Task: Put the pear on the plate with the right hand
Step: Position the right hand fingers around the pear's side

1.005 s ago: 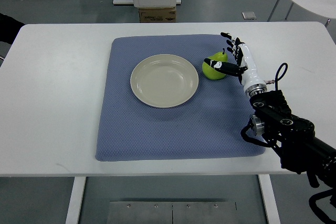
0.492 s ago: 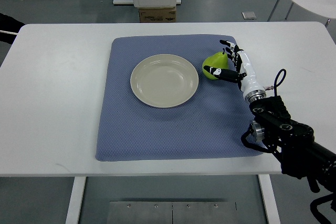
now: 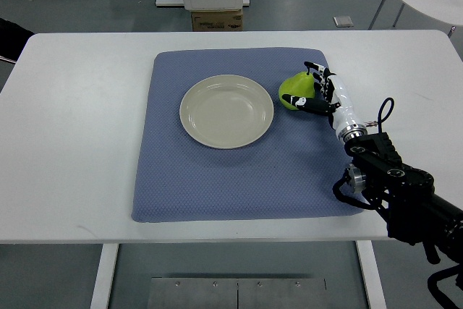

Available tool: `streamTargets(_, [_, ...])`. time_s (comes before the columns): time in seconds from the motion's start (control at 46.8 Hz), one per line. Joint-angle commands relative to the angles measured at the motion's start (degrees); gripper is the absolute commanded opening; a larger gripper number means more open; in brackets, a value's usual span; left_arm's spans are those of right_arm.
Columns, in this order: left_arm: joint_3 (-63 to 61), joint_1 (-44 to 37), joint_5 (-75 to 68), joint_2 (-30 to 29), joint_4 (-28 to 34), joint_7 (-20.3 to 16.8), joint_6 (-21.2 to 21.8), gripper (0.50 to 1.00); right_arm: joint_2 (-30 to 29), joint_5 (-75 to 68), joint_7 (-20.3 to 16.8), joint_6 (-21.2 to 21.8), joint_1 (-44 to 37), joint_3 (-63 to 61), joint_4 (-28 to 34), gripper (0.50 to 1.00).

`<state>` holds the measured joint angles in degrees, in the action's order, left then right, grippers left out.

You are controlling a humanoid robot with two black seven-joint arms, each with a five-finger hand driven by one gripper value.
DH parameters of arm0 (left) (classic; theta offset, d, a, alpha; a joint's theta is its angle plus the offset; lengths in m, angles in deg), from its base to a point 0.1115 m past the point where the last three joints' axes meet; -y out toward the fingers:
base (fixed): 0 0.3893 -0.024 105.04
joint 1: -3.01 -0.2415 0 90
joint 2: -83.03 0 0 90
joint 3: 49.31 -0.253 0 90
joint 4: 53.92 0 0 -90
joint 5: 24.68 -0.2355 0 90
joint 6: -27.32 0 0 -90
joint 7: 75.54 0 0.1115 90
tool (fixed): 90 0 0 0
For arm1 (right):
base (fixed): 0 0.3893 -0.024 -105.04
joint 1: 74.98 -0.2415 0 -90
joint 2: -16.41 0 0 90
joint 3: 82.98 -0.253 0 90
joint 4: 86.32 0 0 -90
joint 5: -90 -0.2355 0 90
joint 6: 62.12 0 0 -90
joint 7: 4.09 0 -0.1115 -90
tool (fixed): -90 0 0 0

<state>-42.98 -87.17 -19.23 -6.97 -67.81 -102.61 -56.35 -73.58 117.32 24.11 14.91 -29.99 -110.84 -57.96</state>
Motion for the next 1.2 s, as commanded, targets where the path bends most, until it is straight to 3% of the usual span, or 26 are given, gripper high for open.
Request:
streamTargets(0.0, [0.0, 0.0, 0.0, 0.0, 0.0, 0.0, 0.0, 1.0, 0.0, 0.0, 0.0, 0.0, -0.2, 0.0, -0.2, 0.993])
streamTargets(0.769, [0.0, 0.0, 0.0, 0.0, 0.0, 0.0, 0.0, 1.0, 0.0, 0.1, 0.7, 0.3, -1.2, 1.0, 0.6, 0.987])
streamTargets(0.919, [0.0, 0.0, 0.0, 0.0, 0.0, 0.0, 0.0, 1.0, 0.0, 0.1, 1.1, 1.2, -1.2, 1.7, 0.6, 0.962])
streamTargets(1.005, [0.0, 0.0, 0.0, 0.0, 0.0, 0.0, 0.0, 1.0, 0.0, 0.1, 2.2, 1.4, -1.2, 3.0, 0.5, 0.901])
streamTargets(1.047, [0.0, 0.0, 0.0, 0.0, 0.0, 0.0, 0.0, 1.0, 0.0, 0.1, 2.5, 1.4, -1.2, 3.5, 0.5, 0.845])
streamTargets(1.09, [0.0, 0.0, 0.0, 0.0, 0.0, 0.0, 0.0, 1.0, 0.0, 0.1, 2.7, 1.5, -1.2, 4.0, 0.5, 0.751])
streamTargets(1.176, [0.0, 0.0, 0.0, 0.0, 0.0, 0.0, 0.0, 1.0, 0.0, 0.1, 3.3, 1.6, -1.2, 4.8, 0.4, 0.517])
